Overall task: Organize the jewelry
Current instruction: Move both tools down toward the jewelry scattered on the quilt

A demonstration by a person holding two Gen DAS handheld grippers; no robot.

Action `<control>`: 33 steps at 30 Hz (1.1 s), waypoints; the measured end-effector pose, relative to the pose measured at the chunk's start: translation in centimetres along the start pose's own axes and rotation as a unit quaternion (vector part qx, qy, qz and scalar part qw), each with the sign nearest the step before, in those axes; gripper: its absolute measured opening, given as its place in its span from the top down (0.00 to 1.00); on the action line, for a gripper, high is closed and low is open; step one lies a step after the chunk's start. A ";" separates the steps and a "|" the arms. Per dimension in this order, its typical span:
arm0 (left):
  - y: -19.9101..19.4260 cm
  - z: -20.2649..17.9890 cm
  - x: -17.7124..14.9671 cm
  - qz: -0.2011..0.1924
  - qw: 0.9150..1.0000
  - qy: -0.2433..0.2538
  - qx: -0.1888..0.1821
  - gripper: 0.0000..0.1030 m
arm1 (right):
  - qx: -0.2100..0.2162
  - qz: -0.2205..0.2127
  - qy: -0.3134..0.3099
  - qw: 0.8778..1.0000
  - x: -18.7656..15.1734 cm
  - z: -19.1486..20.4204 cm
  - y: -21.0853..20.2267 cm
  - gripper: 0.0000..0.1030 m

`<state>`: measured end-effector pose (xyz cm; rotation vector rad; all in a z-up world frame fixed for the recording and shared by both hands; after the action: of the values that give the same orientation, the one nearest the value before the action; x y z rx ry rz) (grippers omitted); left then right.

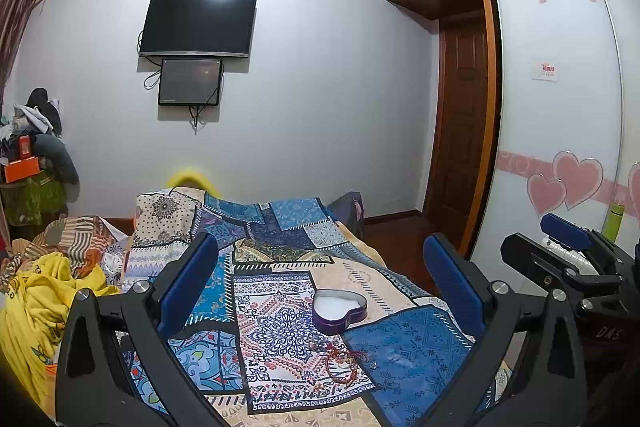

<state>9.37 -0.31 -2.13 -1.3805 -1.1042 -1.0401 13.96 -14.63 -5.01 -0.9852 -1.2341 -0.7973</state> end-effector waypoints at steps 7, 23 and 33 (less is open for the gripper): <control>0.0 0.0 0.0 0.000 1.000 -0.001 -0.001 0.00 | -0.001 0.001 -0.001 1.000 -0.1 0.0 0.0 0.01; 1.7 0.9 -1.3 0.025 1.000 -0.007 0.012 0.00 | -0.006 0.022 -0.005 1.000 -0.8 -0.8 1.6 0.01; 6.7 2.9 -6.3 0.115 0.993 -0.018 0.027 0.00 | -0.020 0.098 -0.014 0.995 -5.9 -2.1 5.0 0.01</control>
<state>14.78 1.78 -9.83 -1.4489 -0.9662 -0.8173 18.24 -14.79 -11.79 -1.1346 -1.1278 -0.6587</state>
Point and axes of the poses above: each gripper's, at about its wrist camera, not at the fingertips, and y roughly the way its jaws point, z to its left, x to its top, the point moved 9 cm from there along y, roughly the way its jaws point, and after that the axes turned 2 degrees about -x, right-handed, at the moved point
